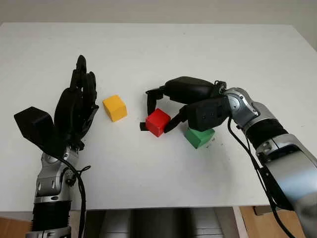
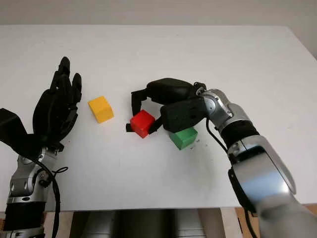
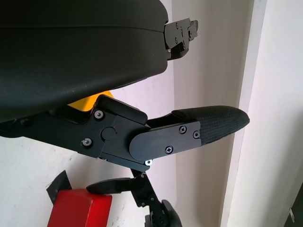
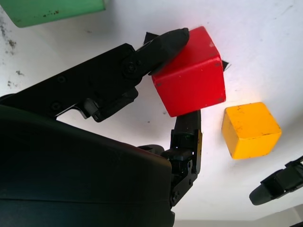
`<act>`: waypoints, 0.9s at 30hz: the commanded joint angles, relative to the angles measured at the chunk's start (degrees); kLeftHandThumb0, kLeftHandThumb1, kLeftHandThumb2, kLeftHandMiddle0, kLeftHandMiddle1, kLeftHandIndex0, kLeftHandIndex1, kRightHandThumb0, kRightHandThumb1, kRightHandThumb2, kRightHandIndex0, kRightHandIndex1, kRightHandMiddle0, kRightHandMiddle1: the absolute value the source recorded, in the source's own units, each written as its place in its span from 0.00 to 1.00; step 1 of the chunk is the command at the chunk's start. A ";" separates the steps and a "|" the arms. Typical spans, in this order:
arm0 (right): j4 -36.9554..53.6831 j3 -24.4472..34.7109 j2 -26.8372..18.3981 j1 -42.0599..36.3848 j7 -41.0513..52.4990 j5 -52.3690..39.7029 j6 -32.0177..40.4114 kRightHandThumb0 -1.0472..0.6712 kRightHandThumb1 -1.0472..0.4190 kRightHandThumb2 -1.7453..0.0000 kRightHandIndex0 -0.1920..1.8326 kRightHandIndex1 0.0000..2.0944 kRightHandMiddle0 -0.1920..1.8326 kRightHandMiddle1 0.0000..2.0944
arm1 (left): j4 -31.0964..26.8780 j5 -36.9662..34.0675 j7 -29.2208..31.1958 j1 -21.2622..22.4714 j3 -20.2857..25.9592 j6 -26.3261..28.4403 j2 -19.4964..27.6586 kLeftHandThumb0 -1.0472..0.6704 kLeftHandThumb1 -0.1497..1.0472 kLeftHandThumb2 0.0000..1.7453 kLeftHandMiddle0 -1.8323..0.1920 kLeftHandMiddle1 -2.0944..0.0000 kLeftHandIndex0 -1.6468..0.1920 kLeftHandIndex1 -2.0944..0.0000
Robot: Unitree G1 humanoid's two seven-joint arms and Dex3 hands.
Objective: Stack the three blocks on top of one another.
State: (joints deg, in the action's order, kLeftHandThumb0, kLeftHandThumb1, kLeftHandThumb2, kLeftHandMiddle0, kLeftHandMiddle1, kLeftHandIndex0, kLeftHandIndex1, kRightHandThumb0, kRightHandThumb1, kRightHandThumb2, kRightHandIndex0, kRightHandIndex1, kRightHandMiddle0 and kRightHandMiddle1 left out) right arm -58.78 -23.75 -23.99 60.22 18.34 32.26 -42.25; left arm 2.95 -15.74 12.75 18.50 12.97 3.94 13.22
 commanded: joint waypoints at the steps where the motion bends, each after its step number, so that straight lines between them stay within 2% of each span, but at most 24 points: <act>1: 0.29 -0.71 -1.00 -0.37 -2.09 1.41 -0.44 0.35 0.10 0.97 0.25 0.02 0.32 0.65 | -0.70 0.23 0.03 -0.08 0.01 -0.08 0.39 0.15 1.00 0.37 1.00 1.00 1.00 1.00; 3: 0.40 -1.06 -1.15 -0.34 -3.94 2.45 -0.43 0.34 0.11 0.97 0.24 0.02 0.28 0.63 | -0.81 0.16 0.01 -0.05 0.07 0.25 0.47 0.15 1.00 0.37 1.00 1.00 1.00 1.00; 7: -0.15 -1.34 -1.33 -0.21 -7.08 3.56 -1.32 0.32 0.14 0.97 0.21 0.01 0.22 0.48 | -0.81 0.01 0.32 -0.03 0.13 0.34 0.67 0.15 1.00 0.37 1.00 1.00 1.00 1.00; 9: -0.15 -1.21 -1.45 -0.10 -7.11 3.23 -1.35 0.31 0.14 0.97 0.17 0.01 0.21 0.35 | -0.68 0.13 0.22 0.10 0.11 0.22 0.66 0.15 1.00 0.37 1.00 1.00 1.00 1.00; 10: 0.12 -1.25 -1.58 -0.07 -7.21 3.28 -1.31 0.30 0.14 0.97 0.15 0.01 0.22 0.25 | -0.54 0.16 0.21 0.18 0.11 0.07 0.64 0.15 1.00 0.37 1.00 1.00 1.00 1.00; 12: 0.48 -1.38 -1.74 -0.07 -7.74 3.52 -1.39 0.29 0.14 0.97 0.13 0.02 0.24 0.17 | -0.34 0.17 0.23 0.29 0.10 -0.14 0.59 0.15 1.00 0.37 1.00 1.00 1.00 1.00; 18: 0.78 -2.20 -2.12 -0.03 -9.11 4.51 -2.07 0.24 0.13 0.97 0.10 0.01 0.20 0.09 | -0.83 0.12 0.11 0.27 0.00 0.68 0.67 0.15 1.00 0.36 1.00 1.00 1.00 1.00; 23: 2.17 0.41 -2.66 0.49 1.96 -2.67 -1.78 0.16 0.13 0.97 0.01 0.00 0.04 0.01 | -1.75 -0.14 1.07 -0.38 0.21 1.08 1.52 0.14 1.00 0.35 1.00 1.00 1.00 1.00; 27: 5.33 3.29 -3.37 -0.35 10.05 -9.78 -1.15 0.11 0.14 0.97 0.00 0.00 0.00 0.00 | -3.46 0.50 0.25 -1.21 0.25 1.34 1.75 0.14 1.00 0.32 1.00 1.00 1.00 1.00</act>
State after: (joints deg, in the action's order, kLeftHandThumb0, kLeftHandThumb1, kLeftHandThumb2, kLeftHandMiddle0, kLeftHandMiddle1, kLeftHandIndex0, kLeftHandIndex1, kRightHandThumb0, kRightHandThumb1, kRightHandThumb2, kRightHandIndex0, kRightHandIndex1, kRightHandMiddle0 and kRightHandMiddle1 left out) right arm -55.36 -21.92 -26.49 60.12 26.84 24.44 -43.52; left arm 0.99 -15.59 13.23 18.30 13.02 5.16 14.47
